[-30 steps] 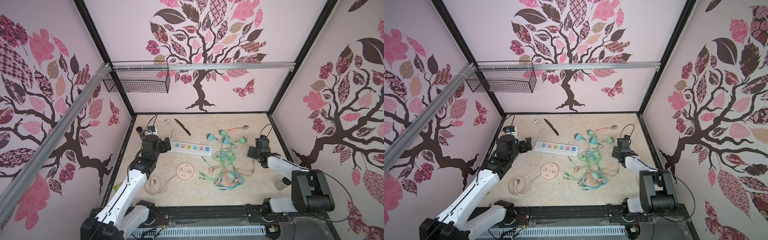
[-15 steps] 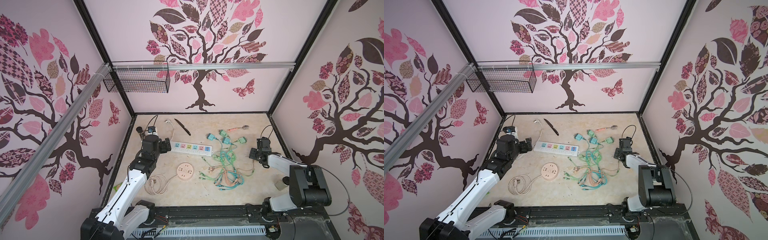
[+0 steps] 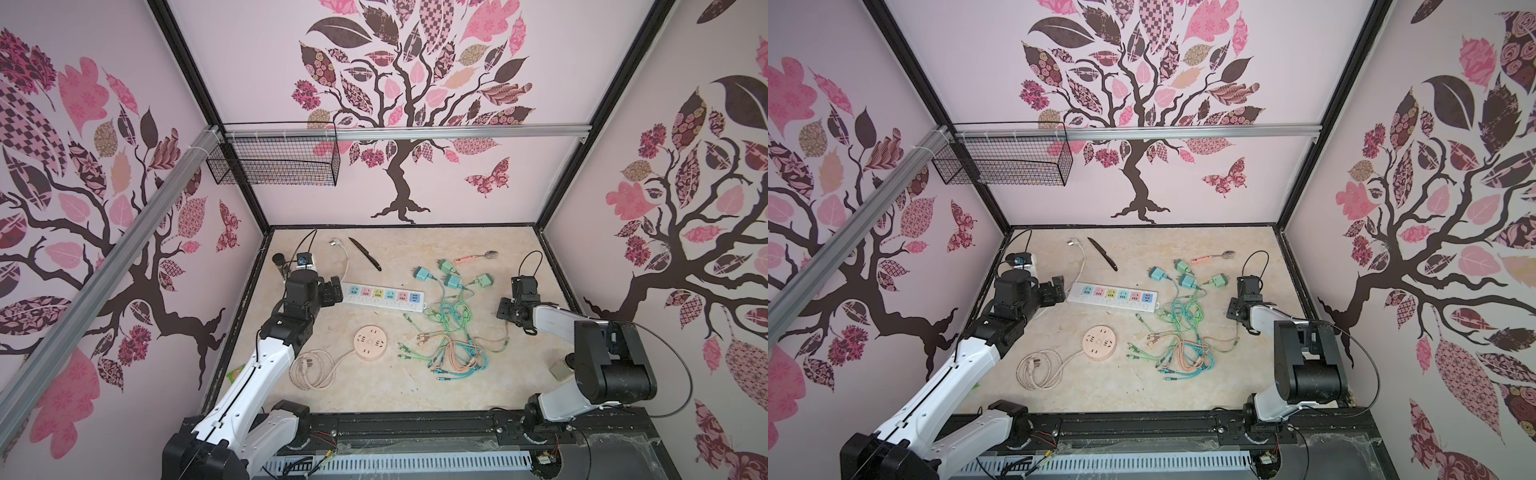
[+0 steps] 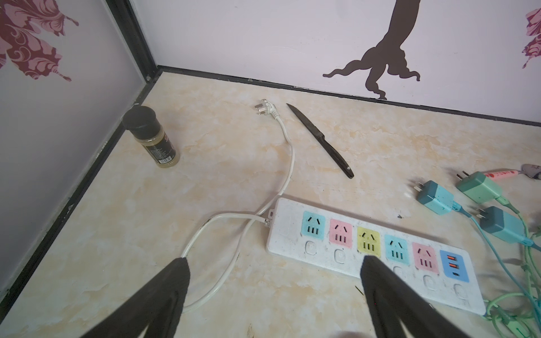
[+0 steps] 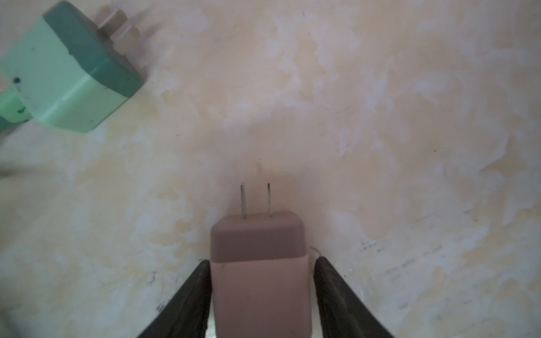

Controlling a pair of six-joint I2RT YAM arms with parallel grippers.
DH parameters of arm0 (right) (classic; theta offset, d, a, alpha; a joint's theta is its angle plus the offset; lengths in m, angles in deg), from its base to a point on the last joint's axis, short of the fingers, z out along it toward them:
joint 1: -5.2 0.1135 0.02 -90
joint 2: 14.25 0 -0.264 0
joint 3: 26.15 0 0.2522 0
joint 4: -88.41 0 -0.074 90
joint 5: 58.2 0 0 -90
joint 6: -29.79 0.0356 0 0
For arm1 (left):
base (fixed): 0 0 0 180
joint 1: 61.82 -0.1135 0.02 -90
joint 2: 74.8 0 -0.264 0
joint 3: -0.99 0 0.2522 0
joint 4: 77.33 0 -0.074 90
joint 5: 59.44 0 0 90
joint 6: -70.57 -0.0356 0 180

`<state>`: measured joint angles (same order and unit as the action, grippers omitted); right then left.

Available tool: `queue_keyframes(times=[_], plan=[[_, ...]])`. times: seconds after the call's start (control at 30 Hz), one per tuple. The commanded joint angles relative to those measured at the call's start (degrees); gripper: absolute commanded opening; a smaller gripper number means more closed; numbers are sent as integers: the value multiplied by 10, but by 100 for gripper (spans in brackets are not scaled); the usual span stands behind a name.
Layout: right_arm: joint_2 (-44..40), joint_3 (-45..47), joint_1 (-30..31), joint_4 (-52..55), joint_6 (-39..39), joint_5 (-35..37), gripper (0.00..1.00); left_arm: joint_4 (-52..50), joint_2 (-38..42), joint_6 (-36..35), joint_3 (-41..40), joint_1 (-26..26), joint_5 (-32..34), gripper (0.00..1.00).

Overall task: Insert plugs into power strip
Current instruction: Pick up the plug from the middle-right of the table.

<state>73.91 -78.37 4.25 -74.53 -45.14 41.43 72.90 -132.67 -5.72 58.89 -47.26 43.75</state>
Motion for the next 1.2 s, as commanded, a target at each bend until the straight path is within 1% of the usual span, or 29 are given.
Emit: queue_keyframes(times=[0.0, 0.23, 0.53, 0.73, 0.87, 0.97, 1.07, 1.17], plan=[[21, -22, -3, 10, 1, 4, 57, 4, -1, 0, 14, 1, -4, 95], [32, -28, -4, 12, 0, 4, 52, 3, -1, 0, 14, 1, -5, 95], [35, -29, -4, 13, -2, 5, 42, -3, -8, 2, 17, 1, -11, 95], [26, -38, -4, 26, -9, -15, 37, -6, -13, 13, 21, 1, -11, 96], [-10, -41, -4, 30, -18, -39, 35, -29, -25, 27, 37, 2, -15, 96], [-49, -49, -3, 29, -23, -67, 33, -58, -36, 27, 59, 1, -31, 95], [-97, -59, -2, 28, -31, -97, 32, -93, -40, 28, 82, 1, -66, 96], [-148, -58, 4, 17, -41, -125, 32, -123, -37, 28, 104, 1, -119, 96]])
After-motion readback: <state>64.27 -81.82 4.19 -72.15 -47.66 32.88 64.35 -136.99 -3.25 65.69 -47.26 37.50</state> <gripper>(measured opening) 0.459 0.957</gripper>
